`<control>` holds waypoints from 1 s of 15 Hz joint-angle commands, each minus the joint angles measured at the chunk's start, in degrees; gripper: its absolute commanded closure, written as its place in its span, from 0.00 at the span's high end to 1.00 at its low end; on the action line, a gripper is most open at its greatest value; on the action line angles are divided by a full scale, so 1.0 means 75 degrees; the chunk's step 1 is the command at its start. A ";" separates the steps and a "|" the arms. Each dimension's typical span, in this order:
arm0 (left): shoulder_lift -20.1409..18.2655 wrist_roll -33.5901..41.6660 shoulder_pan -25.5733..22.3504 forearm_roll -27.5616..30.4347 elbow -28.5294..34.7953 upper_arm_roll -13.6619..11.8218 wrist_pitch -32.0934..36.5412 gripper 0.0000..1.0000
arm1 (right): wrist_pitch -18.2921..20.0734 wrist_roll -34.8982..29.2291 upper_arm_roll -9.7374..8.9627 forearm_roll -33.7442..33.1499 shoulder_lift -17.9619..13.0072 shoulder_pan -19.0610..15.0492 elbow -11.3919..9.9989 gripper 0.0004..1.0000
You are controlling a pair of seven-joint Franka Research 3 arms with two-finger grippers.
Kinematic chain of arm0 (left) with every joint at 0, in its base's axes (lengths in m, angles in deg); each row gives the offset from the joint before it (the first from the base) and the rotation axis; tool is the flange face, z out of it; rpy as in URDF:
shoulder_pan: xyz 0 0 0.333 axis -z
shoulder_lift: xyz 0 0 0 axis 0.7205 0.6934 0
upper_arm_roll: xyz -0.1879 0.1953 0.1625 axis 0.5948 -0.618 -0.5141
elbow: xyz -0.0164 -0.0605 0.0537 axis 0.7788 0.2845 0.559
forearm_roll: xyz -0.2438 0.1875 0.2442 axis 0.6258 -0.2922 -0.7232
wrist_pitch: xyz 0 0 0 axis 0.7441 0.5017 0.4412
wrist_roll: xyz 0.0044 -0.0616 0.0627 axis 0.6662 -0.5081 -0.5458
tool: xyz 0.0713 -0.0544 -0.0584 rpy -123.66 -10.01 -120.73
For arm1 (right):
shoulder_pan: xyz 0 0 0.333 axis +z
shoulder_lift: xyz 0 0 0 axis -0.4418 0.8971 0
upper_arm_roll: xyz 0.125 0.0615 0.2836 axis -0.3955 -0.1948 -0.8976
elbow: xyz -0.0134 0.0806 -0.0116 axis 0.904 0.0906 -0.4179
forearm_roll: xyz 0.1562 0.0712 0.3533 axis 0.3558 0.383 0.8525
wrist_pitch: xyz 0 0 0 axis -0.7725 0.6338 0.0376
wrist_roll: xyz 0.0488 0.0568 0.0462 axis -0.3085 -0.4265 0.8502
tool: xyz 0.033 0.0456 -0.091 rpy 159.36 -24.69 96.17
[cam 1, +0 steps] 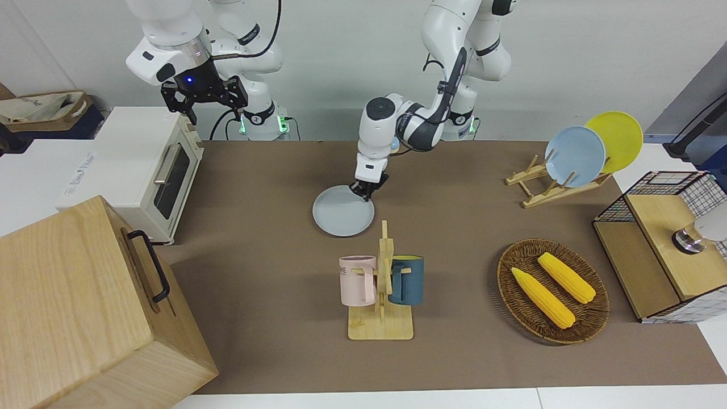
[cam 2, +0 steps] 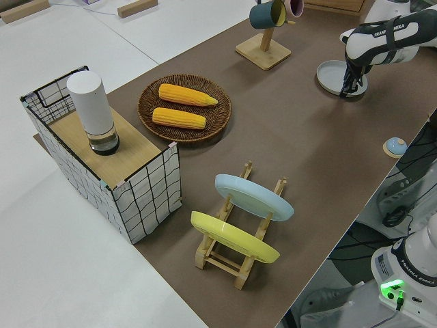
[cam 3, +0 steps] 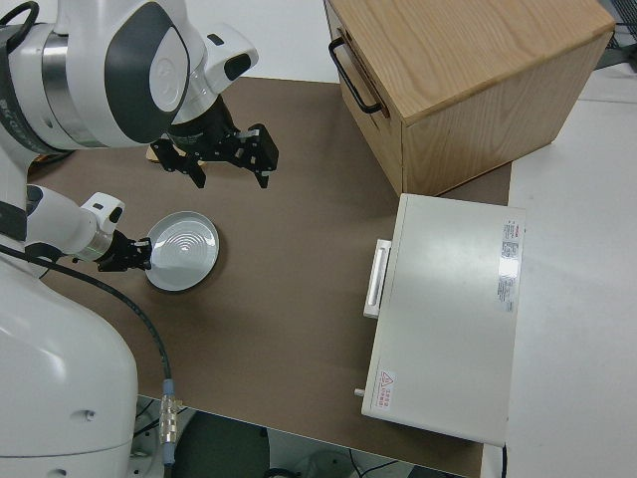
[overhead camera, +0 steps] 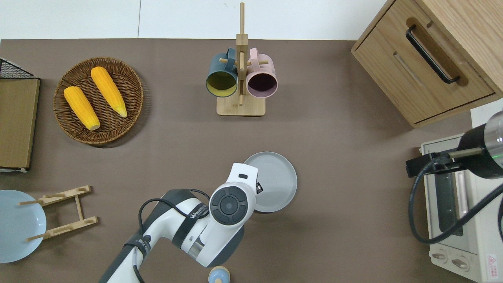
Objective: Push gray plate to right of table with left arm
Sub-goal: 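Push the gray plate with the left gripper toward the toaster oven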
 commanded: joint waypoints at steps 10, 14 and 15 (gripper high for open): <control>0.0913 -0.0408 0.0460 -0.0548 -0.1306 -0.0059 0.1104 1.00 | 0.0119 -0.0089 -0.0124 0.0033 -0.0019 -0.0143 0.0071 0.98; 0.0434 0.1147 -0.0217 -0.0373 -0.1916 -0.0094 0.2732 1.00 | 0.0119 -0.0089 -0.0124 0.0033 -0.0019 -0.0143 0.0071 0.98; 0.0176 0.1452 -0.0371 -0.0361 -0.1916 -0.0117 0.2898 1.00 | 0.0119 -0.0089 -0.0124 0.0033 -0.0019 -0.0143 0.0071 0.98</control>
